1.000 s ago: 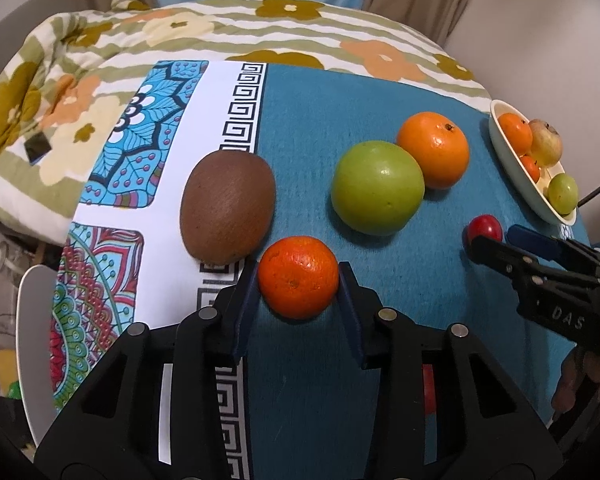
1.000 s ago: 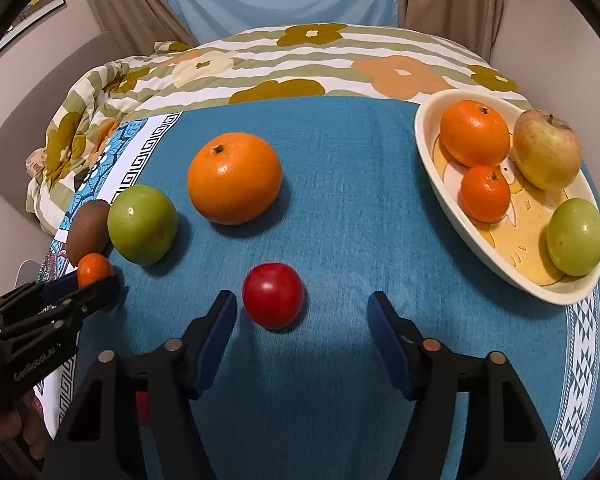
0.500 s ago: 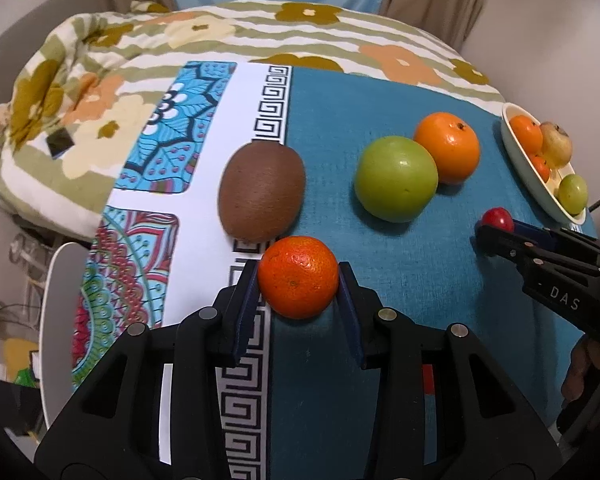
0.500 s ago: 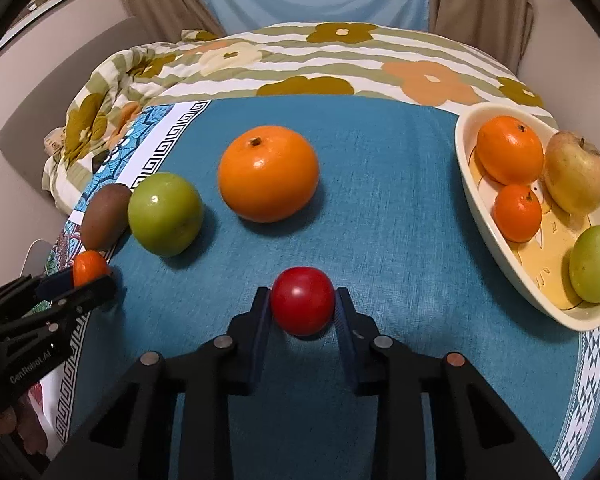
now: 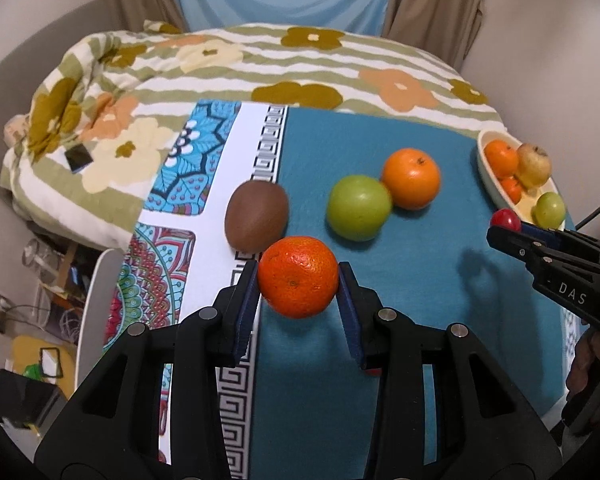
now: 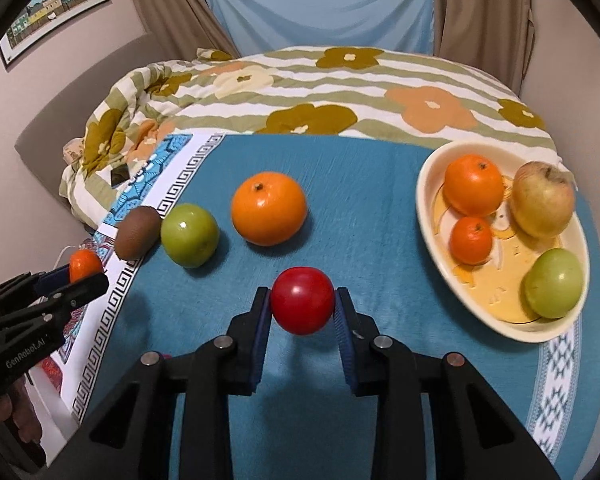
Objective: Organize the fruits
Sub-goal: 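Carry the tangerine and red tomato over the cream bowl with both tools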
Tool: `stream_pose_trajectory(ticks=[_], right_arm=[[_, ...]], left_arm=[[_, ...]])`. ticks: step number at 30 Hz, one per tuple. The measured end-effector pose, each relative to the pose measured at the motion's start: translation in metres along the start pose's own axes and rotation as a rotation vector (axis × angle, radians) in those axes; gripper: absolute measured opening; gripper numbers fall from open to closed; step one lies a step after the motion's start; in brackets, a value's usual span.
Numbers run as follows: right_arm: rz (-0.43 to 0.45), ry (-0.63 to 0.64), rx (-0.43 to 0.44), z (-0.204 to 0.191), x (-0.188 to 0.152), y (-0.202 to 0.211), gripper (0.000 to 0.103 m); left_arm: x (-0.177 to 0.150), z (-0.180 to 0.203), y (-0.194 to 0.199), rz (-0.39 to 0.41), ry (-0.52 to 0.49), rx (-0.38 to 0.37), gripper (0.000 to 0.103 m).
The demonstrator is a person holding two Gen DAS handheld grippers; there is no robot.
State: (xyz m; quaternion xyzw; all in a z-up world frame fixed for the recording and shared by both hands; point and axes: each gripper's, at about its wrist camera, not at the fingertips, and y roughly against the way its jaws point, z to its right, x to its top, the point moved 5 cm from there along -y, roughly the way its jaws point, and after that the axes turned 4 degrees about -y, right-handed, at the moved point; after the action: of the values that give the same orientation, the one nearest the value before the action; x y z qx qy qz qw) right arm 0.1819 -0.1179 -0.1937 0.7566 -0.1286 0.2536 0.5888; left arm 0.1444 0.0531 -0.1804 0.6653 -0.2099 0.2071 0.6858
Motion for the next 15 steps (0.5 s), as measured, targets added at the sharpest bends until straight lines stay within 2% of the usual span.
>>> stream_pose_trajectory(ticks=[7, 15], right_arm=[[0.040, 0.024, 0.013, 0.025, 0.004, 0.039, 0.029], [0.079, 0.031, 0.021, 0.076, 0.006, 0.082, 0.029]], left_arm=[[0.016, 0.036, 0.031, 0.051, -0.003, -0.008, 0.042], [0.037, 0.105, 0.054, 0.122, -0.008, -0.029, 0.042]])
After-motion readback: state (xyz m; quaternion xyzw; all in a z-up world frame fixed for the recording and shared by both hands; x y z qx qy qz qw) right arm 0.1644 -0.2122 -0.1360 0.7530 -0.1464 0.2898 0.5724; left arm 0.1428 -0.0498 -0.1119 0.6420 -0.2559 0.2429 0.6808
